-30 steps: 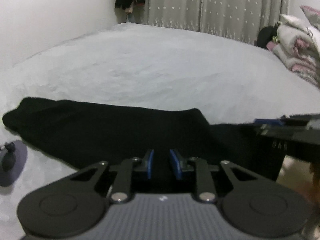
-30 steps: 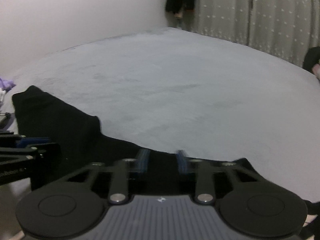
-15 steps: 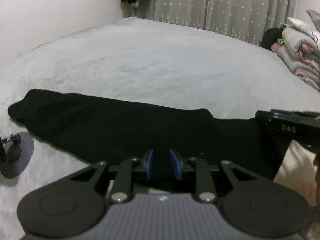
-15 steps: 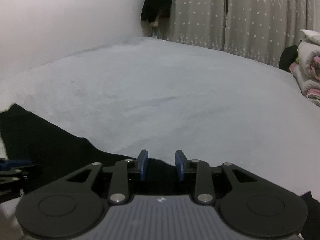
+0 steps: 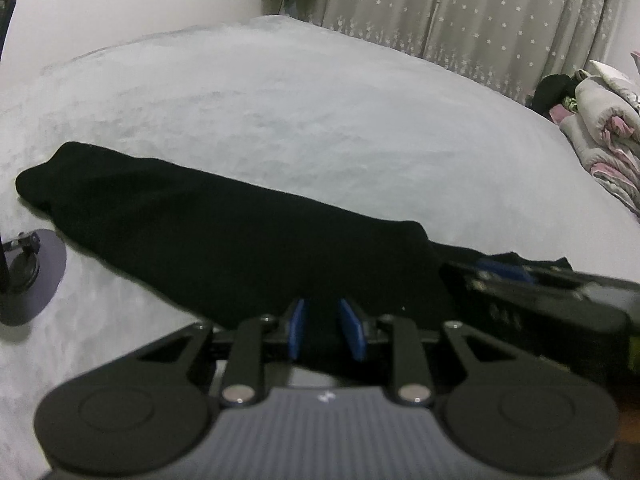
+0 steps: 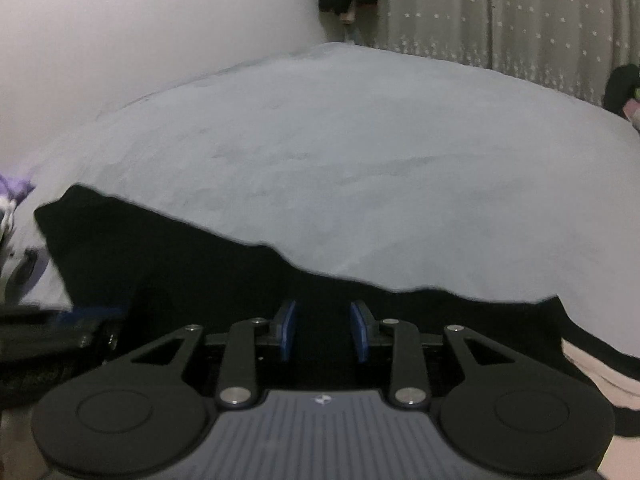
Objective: Fold clothes
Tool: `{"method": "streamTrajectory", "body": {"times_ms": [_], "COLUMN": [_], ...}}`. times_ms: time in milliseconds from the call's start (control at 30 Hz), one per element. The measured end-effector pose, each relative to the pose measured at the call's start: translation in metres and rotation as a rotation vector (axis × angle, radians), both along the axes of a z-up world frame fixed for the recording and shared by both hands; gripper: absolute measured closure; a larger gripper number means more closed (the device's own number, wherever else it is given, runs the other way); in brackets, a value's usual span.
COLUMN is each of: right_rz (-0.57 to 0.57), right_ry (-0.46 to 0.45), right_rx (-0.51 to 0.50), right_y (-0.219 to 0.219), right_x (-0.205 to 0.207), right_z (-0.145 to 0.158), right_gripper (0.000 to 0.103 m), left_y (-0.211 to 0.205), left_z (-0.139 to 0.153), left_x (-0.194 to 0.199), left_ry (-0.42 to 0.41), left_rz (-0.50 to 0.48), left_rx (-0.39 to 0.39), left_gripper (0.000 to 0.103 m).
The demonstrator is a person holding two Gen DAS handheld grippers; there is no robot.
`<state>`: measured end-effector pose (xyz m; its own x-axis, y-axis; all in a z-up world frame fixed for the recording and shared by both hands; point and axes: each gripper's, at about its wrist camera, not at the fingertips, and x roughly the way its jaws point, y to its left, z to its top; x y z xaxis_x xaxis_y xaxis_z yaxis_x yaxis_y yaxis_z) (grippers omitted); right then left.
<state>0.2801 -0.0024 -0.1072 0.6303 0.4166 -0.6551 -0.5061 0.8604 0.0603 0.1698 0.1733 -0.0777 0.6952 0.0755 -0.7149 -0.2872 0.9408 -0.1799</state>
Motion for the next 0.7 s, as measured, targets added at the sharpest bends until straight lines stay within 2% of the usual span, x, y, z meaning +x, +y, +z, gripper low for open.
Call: {"method": "streamTrajectory", "body": {"times_ms": [167,300,367,567,633,700], "right_rz": [-0.027,-0.064,-0.079,-0.108,-0.123,-0.136], "right_ry": [-0.022,-0.017,-0.014,-0.024,-0.029,-0.038], "right_rx": [-0.009,0.020,0.038,0.034,0.042,0.045], "right_y": [0.017,0.019,0.014,-0.005,-0.015,-0.024], "right_x": [0.017,0.025,0.021,0.002,-0.007,-0.016], "right_z": [-0.001,-0.001,0.003,0.018,0.025,0.031], "right_gripper": [0.073,0.073,0.072,0.061,0.057,0.053], "left_y": [0.000,0.001,0.002,-0.003,-0.008,-0.014], "left_z": [0.001,0.003,0.005,0.012,0.015,0.018], "left_x": [0.001,0.001,0.000,-0.006,-0.008,-0.011], "left_ry": [0.004,0.004,0.000,-0.021,-0.030,-0.041], "left_rz": [0.000,0.001,0.005,0.010,-0.006,-0.029], "left_rx": [-0.017,-0.040,-0.048,-0.061,-0.065,-0.068], "left_gripper": [0.078,0.072,0.066,0.043,0.026,0.021]}}
